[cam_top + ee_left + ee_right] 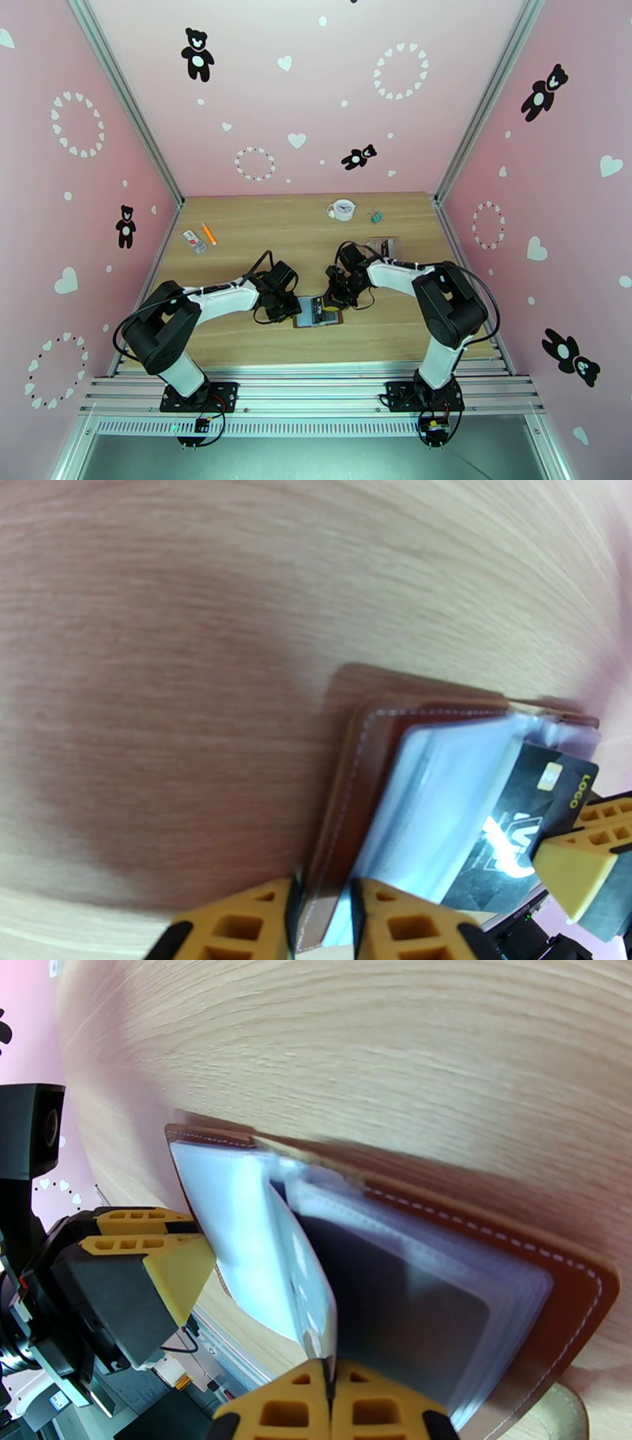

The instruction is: Put the credit cards into the card holder

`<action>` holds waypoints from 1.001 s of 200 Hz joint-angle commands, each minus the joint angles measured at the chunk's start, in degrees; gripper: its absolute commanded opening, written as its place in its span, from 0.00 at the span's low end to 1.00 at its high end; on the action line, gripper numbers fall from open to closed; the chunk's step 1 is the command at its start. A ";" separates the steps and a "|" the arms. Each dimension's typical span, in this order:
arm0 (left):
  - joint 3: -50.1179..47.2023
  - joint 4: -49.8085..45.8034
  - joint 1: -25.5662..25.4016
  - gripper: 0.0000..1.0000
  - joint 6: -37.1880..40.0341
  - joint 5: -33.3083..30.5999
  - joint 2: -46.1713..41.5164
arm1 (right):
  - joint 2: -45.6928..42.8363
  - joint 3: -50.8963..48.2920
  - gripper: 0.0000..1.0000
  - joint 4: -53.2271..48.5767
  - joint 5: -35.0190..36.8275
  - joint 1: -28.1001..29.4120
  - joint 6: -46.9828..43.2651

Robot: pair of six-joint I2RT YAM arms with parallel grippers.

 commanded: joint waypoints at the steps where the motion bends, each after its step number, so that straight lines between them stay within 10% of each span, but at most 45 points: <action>1: -0.06 -0.70 0.08 0.25 0.00 0.09 0.72 | 2.41 -1.18 0.00 -0.70 1.74 0.37 0.02; 200: -0.84 -1.55 -0.38 0.25 -0.36 -1.09 -0.33 | 3.05 1.23 0.11 -2.14 4.49 4.26 3.02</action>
